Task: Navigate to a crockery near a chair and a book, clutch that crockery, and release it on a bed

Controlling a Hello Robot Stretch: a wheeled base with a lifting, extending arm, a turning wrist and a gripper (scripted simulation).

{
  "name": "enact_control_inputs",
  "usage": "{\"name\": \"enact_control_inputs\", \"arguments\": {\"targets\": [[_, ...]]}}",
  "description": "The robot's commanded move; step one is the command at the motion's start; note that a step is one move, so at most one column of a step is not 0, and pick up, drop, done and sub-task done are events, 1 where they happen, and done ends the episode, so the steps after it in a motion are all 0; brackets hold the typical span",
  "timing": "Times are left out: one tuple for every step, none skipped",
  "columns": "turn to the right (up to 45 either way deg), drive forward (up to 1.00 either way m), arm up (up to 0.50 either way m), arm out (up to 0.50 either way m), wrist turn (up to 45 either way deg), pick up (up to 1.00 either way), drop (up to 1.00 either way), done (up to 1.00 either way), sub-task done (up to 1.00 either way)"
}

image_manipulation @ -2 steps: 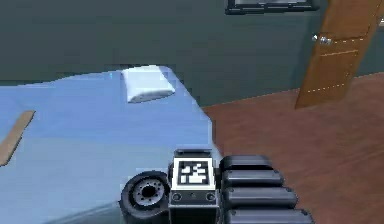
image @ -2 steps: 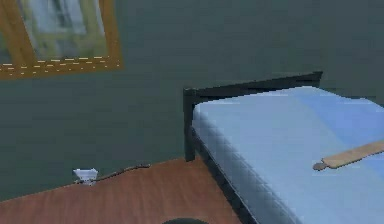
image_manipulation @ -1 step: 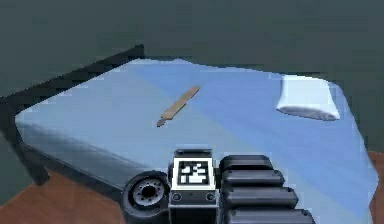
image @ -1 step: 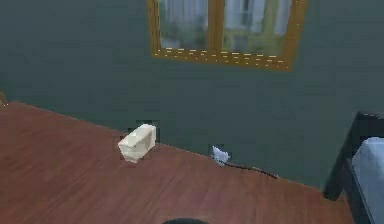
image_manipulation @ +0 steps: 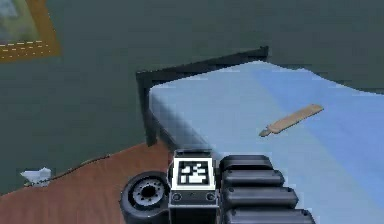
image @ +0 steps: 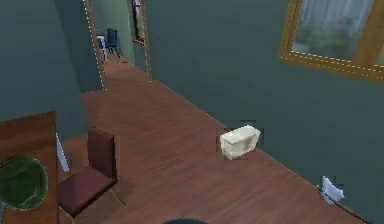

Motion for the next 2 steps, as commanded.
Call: {"name": "enact_control_inputs", "arguments": {"targets": [[0.0,1.00,0.00,0.00,0.0,0.00,0.00,0.00,0.00],[-6.0,0.00,0.00,0.00,0.0,0.00,0.00,0.00,0.00]]}}
